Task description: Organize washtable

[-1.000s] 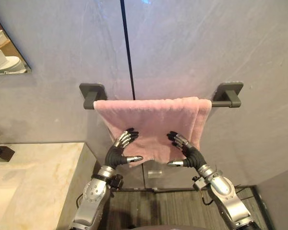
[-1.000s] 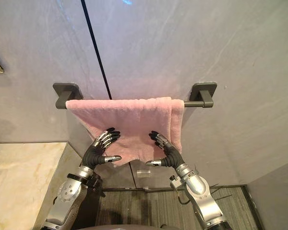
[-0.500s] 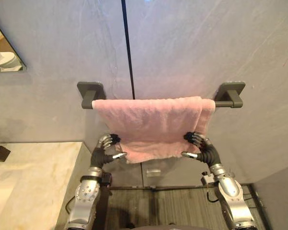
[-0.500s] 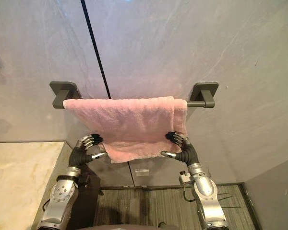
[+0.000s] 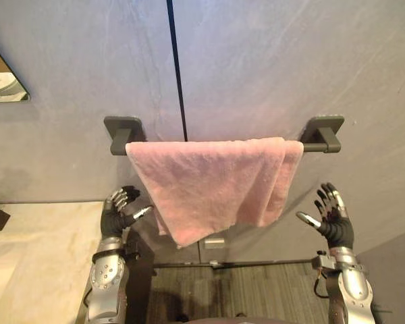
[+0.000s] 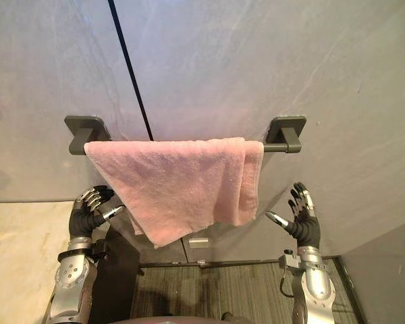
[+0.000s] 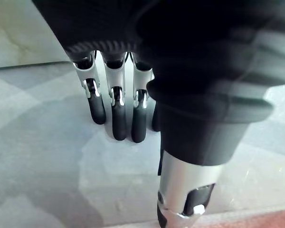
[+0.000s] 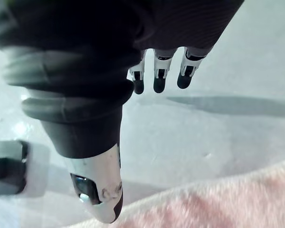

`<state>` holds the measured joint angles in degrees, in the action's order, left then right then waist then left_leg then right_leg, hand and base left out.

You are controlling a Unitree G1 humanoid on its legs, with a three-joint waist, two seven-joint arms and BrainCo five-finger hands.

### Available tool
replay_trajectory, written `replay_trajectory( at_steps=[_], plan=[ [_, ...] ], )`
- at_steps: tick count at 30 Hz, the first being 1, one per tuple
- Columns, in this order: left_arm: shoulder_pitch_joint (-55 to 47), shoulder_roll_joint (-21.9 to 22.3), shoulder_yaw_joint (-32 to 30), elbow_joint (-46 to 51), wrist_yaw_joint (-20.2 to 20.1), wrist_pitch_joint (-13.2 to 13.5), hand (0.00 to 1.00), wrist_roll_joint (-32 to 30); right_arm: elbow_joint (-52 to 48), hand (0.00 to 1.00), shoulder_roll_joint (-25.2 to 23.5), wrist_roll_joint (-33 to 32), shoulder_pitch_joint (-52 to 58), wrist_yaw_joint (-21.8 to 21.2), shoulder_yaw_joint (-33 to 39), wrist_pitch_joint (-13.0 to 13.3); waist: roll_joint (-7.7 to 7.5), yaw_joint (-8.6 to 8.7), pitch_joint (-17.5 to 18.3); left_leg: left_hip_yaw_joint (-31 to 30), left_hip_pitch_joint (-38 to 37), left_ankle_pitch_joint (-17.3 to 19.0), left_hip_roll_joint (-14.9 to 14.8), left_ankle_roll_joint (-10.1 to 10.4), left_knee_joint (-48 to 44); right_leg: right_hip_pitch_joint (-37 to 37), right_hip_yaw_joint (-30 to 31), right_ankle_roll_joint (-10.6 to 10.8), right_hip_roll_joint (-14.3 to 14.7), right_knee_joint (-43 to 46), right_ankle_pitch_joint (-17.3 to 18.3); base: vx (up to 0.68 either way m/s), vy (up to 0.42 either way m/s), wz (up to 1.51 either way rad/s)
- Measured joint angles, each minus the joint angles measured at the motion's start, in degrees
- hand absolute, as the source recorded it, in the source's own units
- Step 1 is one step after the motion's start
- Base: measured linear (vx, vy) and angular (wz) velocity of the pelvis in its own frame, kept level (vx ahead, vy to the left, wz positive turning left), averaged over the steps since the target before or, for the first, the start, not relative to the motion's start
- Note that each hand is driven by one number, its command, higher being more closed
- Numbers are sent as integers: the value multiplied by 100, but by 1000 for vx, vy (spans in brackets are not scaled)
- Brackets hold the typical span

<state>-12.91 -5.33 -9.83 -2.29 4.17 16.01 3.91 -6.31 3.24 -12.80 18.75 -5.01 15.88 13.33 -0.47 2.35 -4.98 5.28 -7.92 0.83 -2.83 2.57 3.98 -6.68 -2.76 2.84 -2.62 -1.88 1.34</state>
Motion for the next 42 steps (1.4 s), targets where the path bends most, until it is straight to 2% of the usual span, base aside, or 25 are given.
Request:
replay_trajectory(
  at_steps=[5, 8, 14, 19, 22, 27, 30, 33, 34, 35, 36, 37, 39, 40, 41, 42],
  plan=[
    [-496, 303, 7, -89, -38, -12, 0, -5, 274, 0, -93, 372, 337, 150, 278, 0, 3, 4, 3, 28, 3, 27, -13, -8, 1, 2, 18, 4, -8, -14, 3, 0, 0, -1],
    [-609, 350, 15, -594, -72, -81, 0, -32, 676, 0, -125, 613, 436, 263, 266, -15, 21, -10, 32, 43, 10, 35, -15, -18, 0, 0, 13, 19, -49, -8, 13, 0, 0, 0],
    [-619, 324, 34, -1991, -166, -230, 0, -246, 2011, 0, -81, 1526, 356, 543, -31, -51, 50, -23, 148, 103, -21, 42, -20, -14, -35, 5, -26, 73, -69, 170, 96, -8, -2, 0],
    [-621, 202, 68, -3091, -174, -332, 0, -467, 3452, 0, -17, 1804, 168, 601, -285, -143, 49, -80, 195, 105, -24, 41, -23, -13, -60, 95, -32, 34, -77, 308, 142, -75, -16, 0],
    [-623, 169, 68, -3448, -174, -338, 0, -489, 3952, 0, 85, 2007, 159, 590, -312, -243, 48, -154, 195, 71, -28, 38, -13, -14, -55, 97, -36, 34, -85, 338, 141, -54, -13, 0],
    [-635, 160, 69, -3733, -175, -338, 0, -598, 4351, 0, 282, 2191, 64, 589, -528, -276, 5, -158, 162, 71, 35, 34, 13, -11, -48, 164, -29, 57, -115, 373, 160, -49, -5, 0],
    [-550, 117, 84, -3755, -168, -337, 0, -663, 4386, 0, 283, 2251, -150, 598, -754, -286, -27, -168, 151, 142, 466, 59, -2, -40, -350, 575, 21, 55, -123, 539, 139, -25, -7, -8],
    [-229, -9, 215, -3564, -145, -346, 0, -682, 4361, 0, 275, 2255, -484, 597, -1019, -340, -47, -209, -13, 122, 1449, 406, -140, -71, -1423, 1232, 157, 113, -64, 1120, 183, -79, -20, 2],
    [-124, -4, 247, -3423, -139, -341, 0, -680, 4356, 0, 257, 2250, -587, 596, -1022, -354, -8, -321, -44, 89, 1698, 434, -263, -119, -1604, 1429, 350, 253, 1, 1518, 387, -49, 14, 32],
    [-4, -12, 351, -3316, -125, -329, 0, -674, 4309, 0, 238, 2243, -587, 595, -1027, -363, -22, -313, -73, -78, 1879, 435, -245, -120, -1832, 1662, 593, 329, -48, 2740, 917, -16, 5, 60],
    [24, -12, 416, -3252, -123, -327, 0, -671, 4287, 0, 218, 2233, -545, 594, -1034, -360, -24, -304, -81, -206, 1978, 435, -197, -120, -1972, 1651, 709, 432, -115, 3290, 1101, 21, -55, 97],
    [42, -15, 451, -3141, -119, -315, 0, -666, 4289, 0, 201, 2227, -509, 595, -1097, -362, -124, -321, -49, -360, 2176, 435, -137, -121, -2231, 1518, 940, 598, -199, 3820, 1292, 12, -105, 84],
    [36, -27, 451, -3097, -82, -292, 0, -605, 4286, 0, 201, 2192, -571, 589, -1300, -360, -305, -382, -45, -454, 2619, 432, -44, -118, -2694, 1106, 1381, 784, -371, 4057, 1508, -102, -217, 72],
    [29, 4, 445, -3119, -23, -296, 0, -553, 4285, 0, 214, 2182, -677, 596, -1355, -362, -349, -475, -48, -511, 2869, 416, -42, -92, -2918, 839, 1560, 754, -389, 3694, 1766, -340, -389, 58],
    [19, 92, 448, -3131, 6, -297, 0, -476, 4293, 0, 271, 2160, -829, 606, -1364, -363, -284, -515, -114, -648, 3013, 279, -126, 114, -2940, 582, 1532, 522, -302, 3054, 2093, -367, -349, 30],
    [-9, 175, 458, -3129, 16, -297, 0, -441, 4296, 0, 311, 2121, -885, 610, -1379, -361, -219, -596, -142, -684, 3020, 168, -181, 205, -2806, 534, 1466, 400, -215, 2870, 2193, -352, -299, 22]
  ],
)
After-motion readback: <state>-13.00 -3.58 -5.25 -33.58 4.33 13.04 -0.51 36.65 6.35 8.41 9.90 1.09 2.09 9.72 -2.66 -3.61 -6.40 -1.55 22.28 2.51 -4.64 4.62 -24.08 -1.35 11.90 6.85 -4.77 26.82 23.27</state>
